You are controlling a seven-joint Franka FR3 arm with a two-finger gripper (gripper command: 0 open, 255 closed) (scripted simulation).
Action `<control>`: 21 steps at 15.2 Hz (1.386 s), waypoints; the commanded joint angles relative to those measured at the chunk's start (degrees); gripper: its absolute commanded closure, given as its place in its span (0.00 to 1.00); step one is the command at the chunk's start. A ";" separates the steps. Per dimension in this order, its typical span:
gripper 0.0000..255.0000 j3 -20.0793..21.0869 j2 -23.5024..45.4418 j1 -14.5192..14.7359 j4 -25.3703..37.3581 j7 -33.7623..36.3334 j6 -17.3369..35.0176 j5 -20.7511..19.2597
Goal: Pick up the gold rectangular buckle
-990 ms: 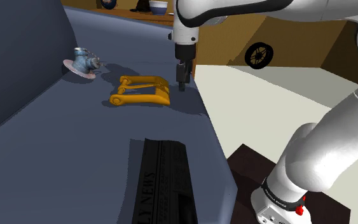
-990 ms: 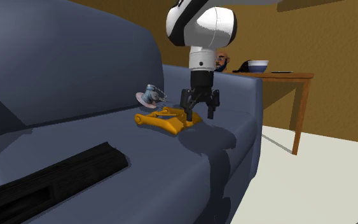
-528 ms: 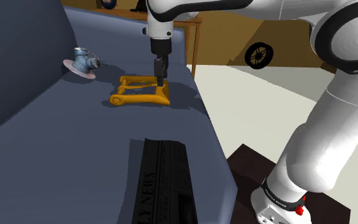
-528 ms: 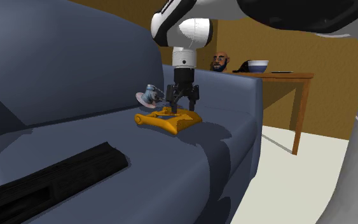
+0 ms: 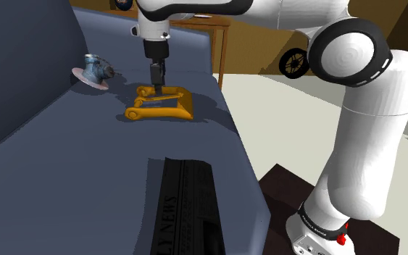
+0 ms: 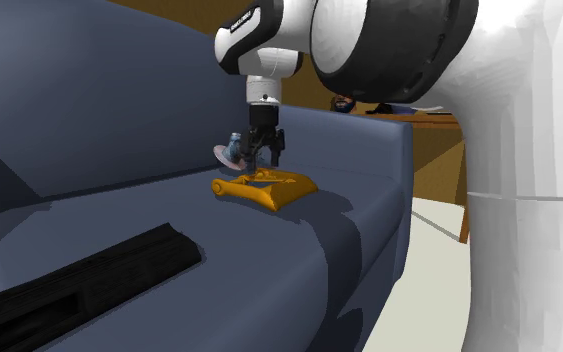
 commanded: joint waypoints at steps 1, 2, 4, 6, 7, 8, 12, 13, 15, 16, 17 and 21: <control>0.00 0.04 0.24 0.02 -0.86 -0.33 1.19 -0.06; 0.00 0.04 0.08 -0.01 -1.86 -0.35 2.03 -0.03; 0.00 0.02 -0.21 -0.06 -3.82 -0.41 3.70 0.01; 0.00 0.00 -0.48 -0.12 -6.19 -0.47 5.80 0.05; 0.00 0.00 -0.50 -0.12 -6.21 -0.47 5.81 0.05; 0.00 0.00 -0.48 -0.12 -6.19 -0.47 5.80 0.05; 1.00 0.01 -0.48 -0.10 -6.15 -0.44 5.77 0.04; 1.00 0.02 -0.47 -0.10 -6.16 -0.44 5.78 0.04; 1.00 0.02 -0.47 -0.10 -6.16 -0.44 5.78 0.04; 1.00 0.02 -0.47 -0.10 -6.16 -0.44 5.78 0.04; 1.00 0.01 -0.47 -0.10 -6.15 -0.44 5.78 0.04; 1.00 0.03 -0.15 -0.05 -3.41 -0.40 3.35 0.00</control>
